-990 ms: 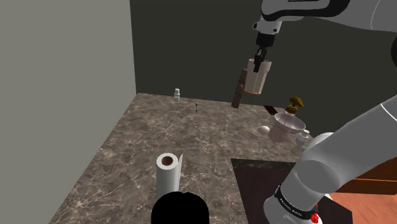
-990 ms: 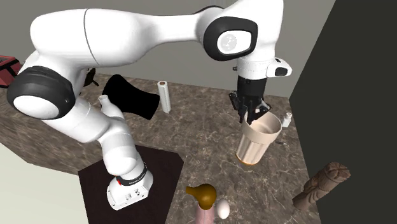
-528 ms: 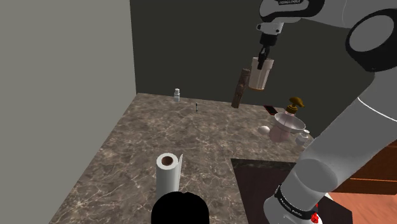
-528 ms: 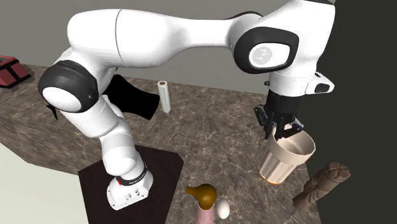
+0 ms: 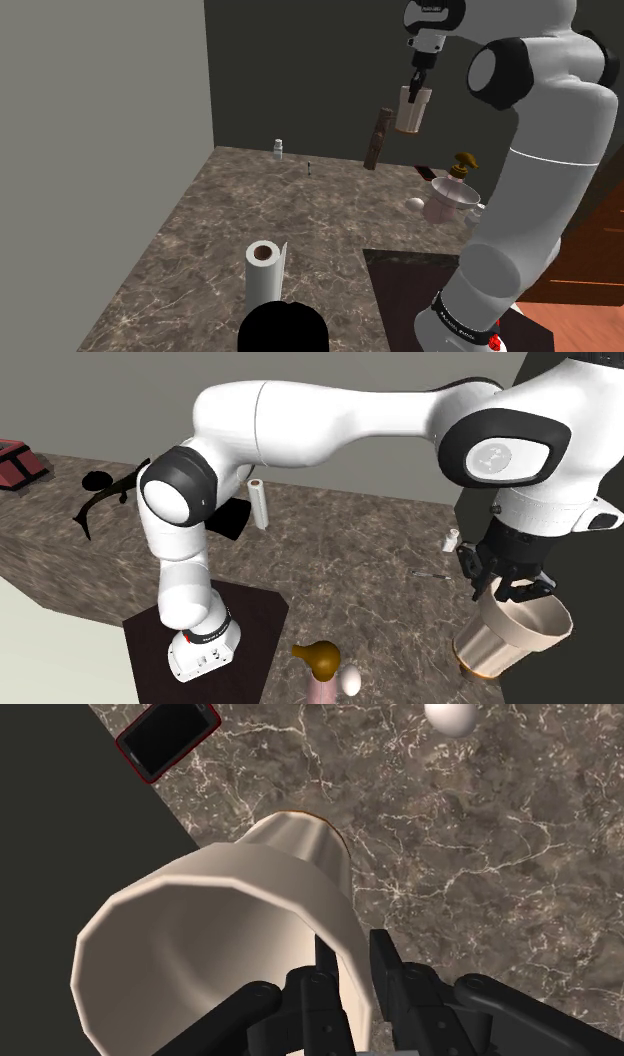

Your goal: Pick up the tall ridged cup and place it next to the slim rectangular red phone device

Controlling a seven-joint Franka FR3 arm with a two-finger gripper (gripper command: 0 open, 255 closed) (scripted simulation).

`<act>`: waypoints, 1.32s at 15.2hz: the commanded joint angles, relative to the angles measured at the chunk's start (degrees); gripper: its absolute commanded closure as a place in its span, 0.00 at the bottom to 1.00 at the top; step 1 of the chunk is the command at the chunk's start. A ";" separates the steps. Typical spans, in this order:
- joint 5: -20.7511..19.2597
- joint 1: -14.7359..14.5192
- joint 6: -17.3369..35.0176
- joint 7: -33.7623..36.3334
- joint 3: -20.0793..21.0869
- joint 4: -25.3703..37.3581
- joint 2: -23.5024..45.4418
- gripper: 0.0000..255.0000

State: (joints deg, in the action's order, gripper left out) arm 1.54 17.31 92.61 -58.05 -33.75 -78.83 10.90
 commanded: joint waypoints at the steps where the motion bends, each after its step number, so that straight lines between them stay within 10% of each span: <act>1: 3.96 3.53 -1.75 -3.48 -0.84 7.35 6.32 1.00; 6: 14.85 19.11 -14.09 -7.87 1.13 40.13 27.25 1.00; 20: 10.46 10.70 3.55 -8.22 -0.09 12.89 18.29 1.00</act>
State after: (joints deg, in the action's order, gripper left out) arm 12.21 28.40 95.09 -66.26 -33.76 -64.49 29.67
